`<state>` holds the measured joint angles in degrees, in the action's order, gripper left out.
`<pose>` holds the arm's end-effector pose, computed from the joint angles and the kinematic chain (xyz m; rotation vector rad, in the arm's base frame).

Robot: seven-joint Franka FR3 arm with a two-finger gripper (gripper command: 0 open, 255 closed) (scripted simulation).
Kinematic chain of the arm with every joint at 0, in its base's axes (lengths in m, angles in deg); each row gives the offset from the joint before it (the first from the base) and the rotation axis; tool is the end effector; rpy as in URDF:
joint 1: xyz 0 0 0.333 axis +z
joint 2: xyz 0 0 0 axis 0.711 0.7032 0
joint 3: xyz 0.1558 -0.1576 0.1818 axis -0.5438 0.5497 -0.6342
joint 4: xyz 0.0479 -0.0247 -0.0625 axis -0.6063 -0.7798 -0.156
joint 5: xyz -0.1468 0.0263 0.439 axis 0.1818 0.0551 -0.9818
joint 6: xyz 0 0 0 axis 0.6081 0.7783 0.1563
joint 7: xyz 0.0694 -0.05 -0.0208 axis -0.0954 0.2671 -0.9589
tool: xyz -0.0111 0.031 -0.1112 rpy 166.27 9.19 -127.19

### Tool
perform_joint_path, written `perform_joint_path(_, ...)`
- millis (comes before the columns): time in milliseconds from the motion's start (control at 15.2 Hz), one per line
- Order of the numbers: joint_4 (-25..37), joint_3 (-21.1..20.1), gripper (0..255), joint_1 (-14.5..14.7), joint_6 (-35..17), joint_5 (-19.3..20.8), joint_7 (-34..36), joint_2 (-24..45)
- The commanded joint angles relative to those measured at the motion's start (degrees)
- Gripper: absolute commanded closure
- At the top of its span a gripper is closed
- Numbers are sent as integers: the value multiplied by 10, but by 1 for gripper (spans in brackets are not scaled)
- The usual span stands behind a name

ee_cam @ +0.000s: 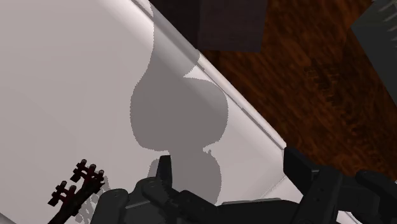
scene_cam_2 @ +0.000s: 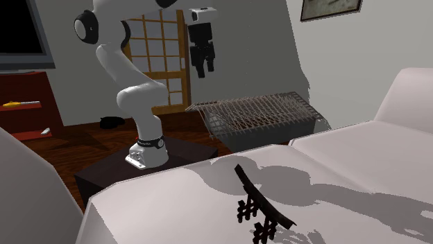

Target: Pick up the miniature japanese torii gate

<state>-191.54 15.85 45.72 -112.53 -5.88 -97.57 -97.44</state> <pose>0.3971 -0.0190 0.5754 -2.9887 -0.1504 -0.1240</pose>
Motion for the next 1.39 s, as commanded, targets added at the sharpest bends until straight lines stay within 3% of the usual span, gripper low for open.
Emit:
perform_joint_path(0,0,0,0,0,0,0,0,0)
perform_joint_path(660,15,32,0,-35,-161,-22,46,176)
perform_joint_path(1320,85,75,0,-58,-278,-75,71,369)
